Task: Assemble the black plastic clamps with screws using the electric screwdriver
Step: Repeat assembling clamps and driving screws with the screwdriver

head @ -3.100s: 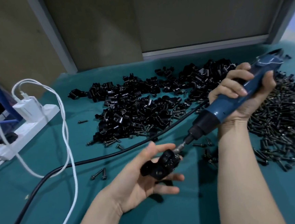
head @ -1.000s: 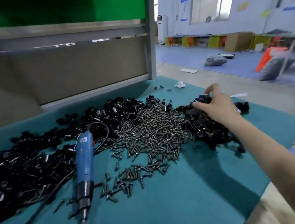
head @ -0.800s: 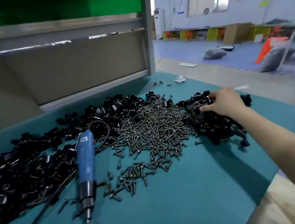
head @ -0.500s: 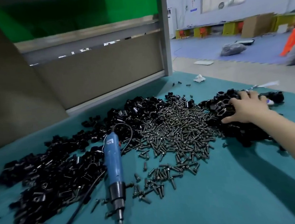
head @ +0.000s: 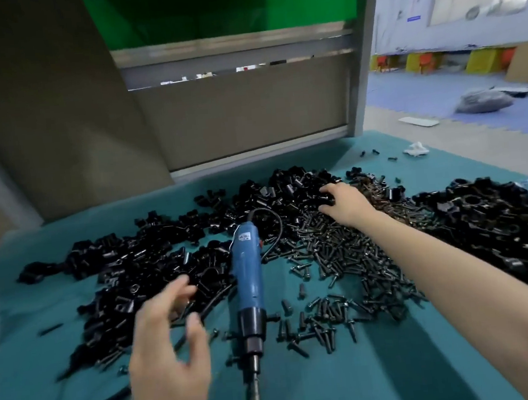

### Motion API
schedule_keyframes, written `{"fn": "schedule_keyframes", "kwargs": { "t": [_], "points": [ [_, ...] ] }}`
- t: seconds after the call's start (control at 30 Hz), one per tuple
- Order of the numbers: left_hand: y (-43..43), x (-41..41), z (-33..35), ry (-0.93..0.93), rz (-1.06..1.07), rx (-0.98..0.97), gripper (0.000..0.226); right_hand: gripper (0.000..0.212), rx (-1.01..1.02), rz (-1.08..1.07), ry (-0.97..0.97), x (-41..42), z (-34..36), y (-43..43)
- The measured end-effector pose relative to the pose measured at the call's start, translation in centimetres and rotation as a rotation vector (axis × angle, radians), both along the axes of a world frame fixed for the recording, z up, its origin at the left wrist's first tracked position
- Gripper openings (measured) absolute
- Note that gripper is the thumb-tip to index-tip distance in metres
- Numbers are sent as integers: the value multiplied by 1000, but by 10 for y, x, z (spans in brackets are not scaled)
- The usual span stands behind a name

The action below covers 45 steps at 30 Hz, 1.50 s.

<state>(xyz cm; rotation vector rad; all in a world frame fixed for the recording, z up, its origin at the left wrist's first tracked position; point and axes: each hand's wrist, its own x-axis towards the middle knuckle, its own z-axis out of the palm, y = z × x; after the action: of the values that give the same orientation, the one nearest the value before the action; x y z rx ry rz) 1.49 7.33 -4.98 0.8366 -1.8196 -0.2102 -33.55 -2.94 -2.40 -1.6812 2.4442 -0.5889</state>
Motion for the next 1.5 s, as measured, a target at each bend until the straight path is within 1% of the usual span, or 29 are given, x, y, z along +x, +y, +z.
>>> {"fn": "schedule_keyframes", "kwargs": {
  "t": [0.03,0.1,0.17,0.27,0.3,0.33,0.37,0.43,0.5,0.53,0.63,0.7,0.77,0.83,0.9,0.97,1.03,1.1,1.13,1.17,1.2,1.23,1.27,1.3,1.37,1.43,1.47,1.5],
  "points": [
    [-8,1,-8,156,127,127,60,46,21,-13,43,-1,-8,-10],
    [-23,21,-26,220,222,216,75,42,43,-52,174,-3,-17,-22],
    [-24,19,-32,201,234,284,73,37,69,-73,228,-2,-17,-32],
    [-26,19,-31,117,169,325,66,31,111,-83,282,0,-10,-37],
    [-27,20,-33,91,168,329,68,30,73,-96,310,1,-9,-37],
    [-26,20,-31,78,157,313,70,28,-14,-123,313,2,-7,-36],
    [-24,19,-31,68,150,306,72,26,-127,-155,269,4,-4,-33],
    [-24,19,-32,58,140,306,74,24,-314,-182,48,12,2,-29],
    [-24,19,-32,83,116,326,76,24,-372,-164,-174,21,7,-29],
    [-25,19,-31,104,116,350,76,26,-367,-153,-202,25,8,-29],
    [-25,20,-32,147,109,355,75,33,-306,-174,-135,28,6,-27],
    [-25,22,-31,153,108,361,73,39,-287,-205,-160,25,4,-24],
    [-25,21,-31,166,103,363,71,37,-291,-212,-173,21,2,-19],
    [-26,22,-32,173,111,370,68,31,-285,-217,-192,17,2,-16],
    [-26,21,-33,184,105,389,67,24,-299,-236,-260,14,3,-12],
    [-26,22,-33,189,105,403,64,28,-326,-232,-341,20,11,-6],
    [-26,23,-34,196,110,403,57,28,-357,-75,-527,45,27,9],
    [-25,23,-32,225,97,394,40,25,-242,218,-705,86,39,28],
    [-24,22,-30,270,60,419,28,22,-145,364,-735,111,40,37],
    [-22,21,-27,332,1,480,26,15,-49,481,-732,135,38,45],
    [-21,19,-25,395,-61,548,36,6,32,558,-713,157,33,51],
    [-20,19,-26,439,-114,617,45,7,85,593,-699,176,28,55],
    [-21,19,-26,459,-139,666,49,14,114,601,-701,190,22,56],
    [-22,18,-26,463,-142,691,48,17,133,599,-729,201,17,56],
    [-26,21,-27,496,-115,709,34,15,150,595,-873,213,11,54],
    [-32,26,-27,629,-111,752,29,11,180,614,-1008,218,10,51],
    [-34,28,-26,702,-127,781,29,12,200,637,-1008,218,11,49],
    [-35,29,-25,762,-146,803,29,14,208,658,-968,217,14,45]
  ]
}}
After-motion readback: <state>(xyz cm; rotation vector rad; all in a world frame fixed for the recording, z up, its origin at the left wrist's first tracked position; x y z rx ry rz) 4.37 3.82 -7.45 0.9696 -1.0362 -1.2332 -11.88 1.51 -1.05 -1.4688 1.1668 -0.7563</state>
